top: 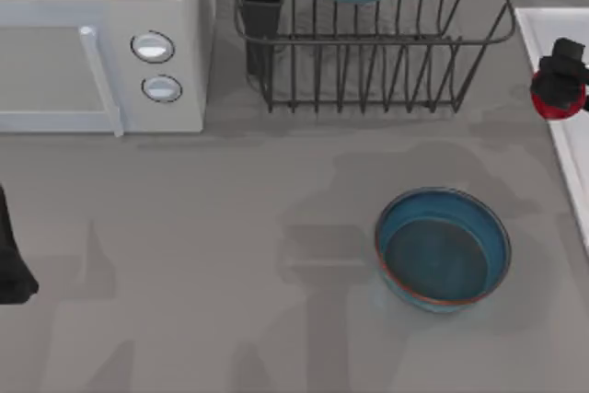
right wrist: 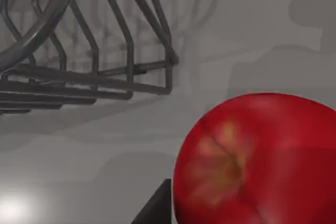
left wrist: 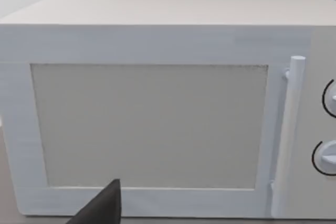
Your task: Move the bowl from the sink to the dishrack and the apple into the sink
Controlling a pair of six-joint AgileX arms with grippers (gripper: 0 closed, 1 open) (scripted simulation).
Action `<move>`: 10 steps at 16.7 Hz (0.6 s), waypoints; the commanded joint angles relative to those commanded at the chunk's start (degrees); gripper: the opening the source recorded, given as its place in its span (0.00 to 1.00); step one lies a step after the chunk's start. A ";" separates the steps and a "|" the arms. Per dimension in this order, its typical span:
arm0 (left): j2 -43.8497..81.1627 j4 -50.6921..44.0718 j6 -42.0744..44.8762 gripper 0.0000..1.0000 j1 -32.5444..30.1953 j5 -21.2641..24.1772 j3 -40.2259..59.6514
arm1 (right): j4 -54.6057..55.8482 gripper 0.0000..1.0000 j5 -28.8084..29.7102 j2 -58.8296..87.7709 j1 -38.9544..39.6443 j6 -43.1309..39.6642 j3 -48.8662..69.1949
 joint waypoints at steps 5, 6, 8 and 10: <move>0.00 0.00 0.00 1.00 0.00 0.00 0.00 | 27.13 0.00 -6.33 -4.03 -13.96 -7.01 -10.47; 0.00 0.00 0.00 1.00 0.00 0.00 0.00 | 32.21 0.00 -7.44 -4.78 -16.55 -8.32 -12.34; 0.00 0.00 0.00 1.00 0.00 0.00 0.00 | 41.69 0.00 -9.44 -6.17 -21.29 -10.74 -15.77; 0.00 0.00 0.00 1.00 0.00 0.00 0.00 | 49.88 0.00 -11.11 -7.40 -25.31 -12.86 -18.66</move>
